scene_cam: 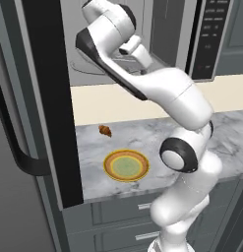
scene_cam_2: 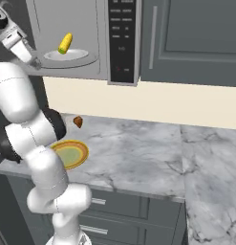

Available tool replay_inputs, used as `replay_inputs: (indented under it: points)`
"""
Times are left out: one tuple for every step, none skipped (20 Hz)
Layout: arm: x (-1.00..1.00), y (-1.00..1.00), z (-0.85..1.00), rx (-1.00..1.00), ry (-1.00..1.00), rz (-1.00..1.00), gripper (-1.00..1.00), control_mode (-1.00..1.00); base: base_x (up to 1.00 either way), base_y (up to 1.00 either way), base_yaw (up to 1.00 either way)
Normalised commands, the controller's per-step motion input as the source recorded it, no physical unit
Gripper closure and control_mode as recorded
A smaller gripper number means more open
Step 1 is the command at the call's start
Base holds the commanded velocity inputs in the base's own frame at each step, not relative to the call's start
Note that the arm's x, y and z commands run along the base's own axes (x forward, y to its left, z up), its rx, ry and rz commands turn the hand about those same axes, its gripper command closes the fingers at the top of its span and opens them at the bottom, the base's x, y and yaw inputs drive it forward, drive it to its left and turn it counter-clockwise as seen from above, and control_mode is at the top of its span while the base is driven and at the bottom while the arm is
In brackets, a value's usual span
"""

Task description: Pick the corn from the counter and place it in the microwave.

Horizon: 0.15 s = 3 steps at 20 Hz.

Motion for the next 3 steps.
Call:
replay_inputs:
  points:
    - [-1.00, -0.66, -0.75, 0.12, -0.18, 0.00, -1.00, -1.00, 0.00, 0.00, 0.00]
    - [-1.00, -0.74, -0.70, 0.13, -0.15, 0.00, -1.00, -1.00, 0.00, 0.00, 0.00]
    - [-1.00, -0.87, -0.60, 0.15, -0.12, 0.04, -1.00, -1.00, 0.00, 0.00, 0.00]
